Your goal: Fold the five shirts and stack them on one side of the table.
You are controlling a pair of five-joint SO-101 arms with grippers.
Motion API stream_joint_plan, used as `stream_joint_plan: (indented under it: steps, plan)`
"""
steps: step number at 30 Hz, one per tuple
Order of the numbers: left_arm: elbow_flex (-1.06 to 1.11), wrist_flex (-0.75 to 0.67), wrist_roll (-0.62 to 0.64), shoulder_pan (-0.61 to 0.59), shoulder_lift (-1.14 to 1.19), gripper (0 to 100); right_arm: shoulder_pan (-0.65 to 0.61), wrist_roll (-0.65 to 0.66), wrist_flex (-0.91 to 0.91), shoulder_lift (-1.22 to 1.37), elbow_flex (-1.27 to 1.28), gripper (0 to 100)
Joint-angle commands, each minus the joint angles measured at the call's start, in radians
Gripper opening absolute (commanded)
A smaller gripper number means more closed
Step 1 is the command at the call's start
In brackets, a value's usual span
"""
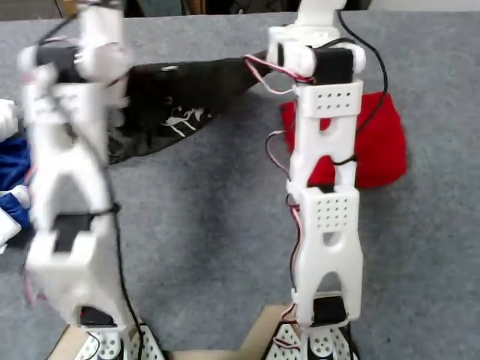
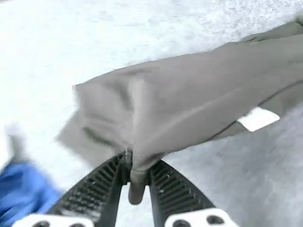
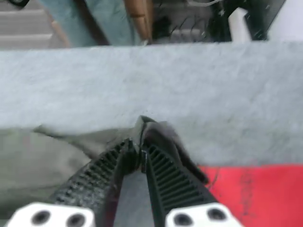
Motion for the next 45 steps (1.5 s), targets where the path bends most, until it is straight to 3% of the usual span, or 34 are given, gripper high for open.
stream_joint_plan:
  steps: [1,9,18,24,32,37,45]
  plan:
    - [0.199,0.003,-0.112,-0.147,-0.327,3,-0.095,-0.011,0.112,-0.108,-0.033,1.5]
    - [0.562,-0.015,-0.347,-0.476,-0.539,3,-0.242,0.19,0.107,-0.234,0.202,1.5]
    - [0.935,-0.249,-0.465,-0.728,-0.545,3,-0.384,0.381,0.104,-0.483,0.888,1.5]
    - [1.133,-0.445,-0.505,-0.811,-0.545,3,-0.506,0.473,0.1,-0.579,1.239,2.0]
    - [1.265,-0.697,-0.5,-0.892,-0.537,3,-0.545,0.486,0.094,-0.657,1.323,26.7]
    - [1.317,-0.738,-0.499,-0.903,-0.545,3,-0.543,0.62,0.092,-0.661,1.362,23.3]
    - [1.365,-0.743,-0.499,-0.906,-0.545,3,-0.6,0.715,-0.06,-0.621,1.59,6.4]
